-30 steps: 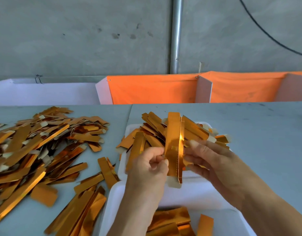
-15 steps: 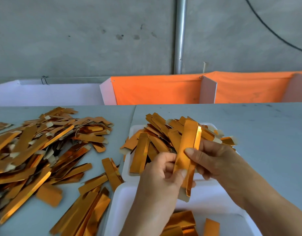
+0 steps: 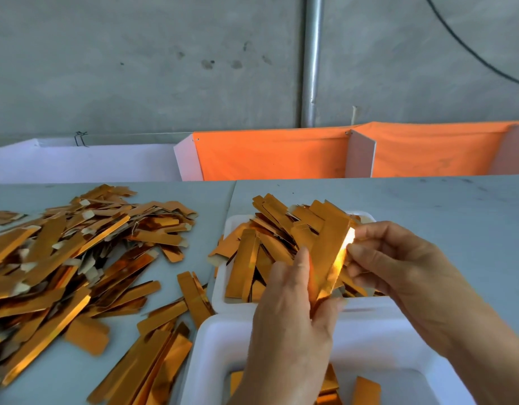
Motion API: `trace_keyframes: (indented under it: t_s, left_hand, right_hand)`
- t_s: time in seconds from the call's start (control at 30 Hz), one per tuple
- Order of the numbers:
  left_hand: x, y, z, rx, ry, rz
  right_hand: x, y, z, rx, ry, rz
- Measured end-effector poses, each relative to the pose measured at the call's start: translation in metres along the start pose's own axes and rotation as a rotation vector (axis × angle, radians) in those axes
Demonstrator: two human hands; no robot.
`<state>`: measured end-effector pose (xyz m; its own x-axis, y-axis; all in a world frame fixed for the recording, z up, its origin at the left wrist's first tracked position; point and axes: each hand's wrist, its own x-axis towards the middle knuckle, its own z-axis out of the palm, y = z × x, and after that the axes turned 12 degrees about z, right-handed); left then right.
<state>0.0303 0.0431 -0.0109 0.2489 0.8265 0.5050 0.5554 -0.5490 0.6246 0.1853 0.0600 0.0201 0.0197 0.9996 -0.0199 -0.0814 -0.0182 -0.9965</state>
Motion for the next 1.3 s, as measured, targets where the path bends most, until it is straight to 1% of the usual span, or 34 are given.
trace_keyframes:
  t_s: [0.17,0.27,0.43,0.67,0.77,0.87,1.0,1.1,1.2,1.3]
  left_hand:
    - [-0.001,0.003,0.003,0.033,0.084,0.022]
    - [-0.002,0.004,0.002,0.119,0.096,0.044]
    - [-0.002,0.002,0.000,0.199,0.060,0.058]
    - [-0.004,-0.002,-0.002,0.213,0.007,0.154]
    - [-0.004,-0.003,-0.003,0.189,-0.034,0.179]
    - [-0.003,-0.003,-0.002,0.222,-0.074,0.179]
    - [-0.001,-0.002,-0.004,0.278,-0.142,0.158]
    - [0.000,-0.001,-0.005,0.285,-0.198,0.153]
    - [0.002,-0.003,-0.006,0.229,-0.185,0.169]
    - [0.002,-0.004,-0.008,0.163,-0.153,0.200]
  right_hand:
    - [-0.002,-0.001,0.003,-0.067,0.052,-0.104]
    - [-0.005,-0.004,0.003,-0.130,0.019,-0.133]
    - [-0.005,-0.005,-0.005,-0.187,-0.063,-0.064]
    - [-0.006,-0.010,-0.015,-0.289,-0.216,-0.024]
    - [-0.005,-0.012,-0.022,-0.358,-0.245,-0.015]
    - [-0.005,-0.012,-0.028,-0.450,-0.254,0.007]
    - [-0.003,-0.008,-0.028,-0.405,-0.287,0.064]
    - [-0.003,-0.007,-0.026,-0.308,-0.339,0.102]
    - [-0.003,-0.006,-0.026,-0.242,-0.387,0.123]
    - [-0.002,-0.005,-0.025,-0.218,-0.392,0.082]
